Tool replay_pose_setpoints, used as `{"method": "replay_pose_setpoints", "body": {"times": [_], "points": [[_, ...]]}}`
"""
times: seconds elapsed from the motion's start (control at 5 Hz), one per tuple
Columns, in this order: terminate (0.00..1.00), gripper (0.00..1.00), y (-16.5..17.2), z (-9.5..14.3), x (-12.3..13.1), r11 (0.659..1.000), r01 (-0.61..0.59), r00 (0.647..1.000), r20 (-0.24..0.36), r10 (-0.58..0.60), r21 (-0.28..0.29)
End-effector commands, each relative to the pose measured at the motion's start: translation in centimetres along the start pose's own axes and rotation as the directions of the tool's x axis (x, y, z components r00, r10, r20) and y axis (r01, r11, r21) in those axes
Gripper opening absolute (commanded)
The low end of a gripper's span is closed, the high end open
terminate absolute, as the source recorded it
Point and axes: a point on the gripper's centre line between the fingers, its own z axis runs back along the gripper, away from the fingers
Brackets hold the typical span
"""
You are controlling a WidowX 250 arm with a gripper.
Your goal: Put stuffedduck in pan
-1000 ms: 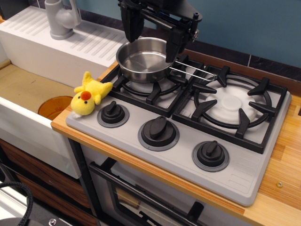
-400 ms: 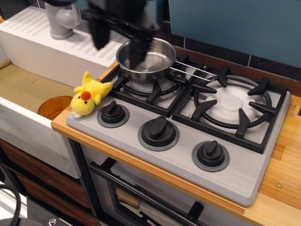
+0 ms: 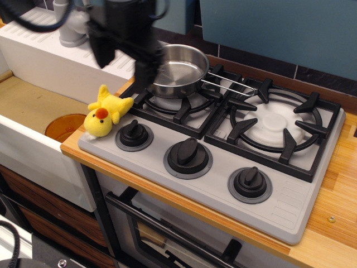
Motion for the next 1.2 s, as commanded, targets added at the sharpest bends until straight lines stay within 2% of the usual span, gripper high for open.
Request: {"method": "replay_pose_setpoints", "body": {"times": [0.0,0.4,0.6,0.8,1.0], "points": [[0.00,1.00,2.3,-3.0,-0.7,0.999,-0.003,0.989,0.145,-0.002,0.032],[0.00,1.00,3.8,-7.1,-0.3,0.999,0.046,0.964,0.260,-0.051,0.025],[0.00,1.00,4.0,-8.0,-0.4,0.999,0.044,0.964,0.262,-0.049,0.023],[0.00,1.00,3.4,-9.0,-0.8,0.999,0.035,0.970,0.240,-0.037,0.012],[0.00,0.00,2.7,-9.1,-1.0,1.000,0.020,0.981,0.190,-0.023,0.020]]}}
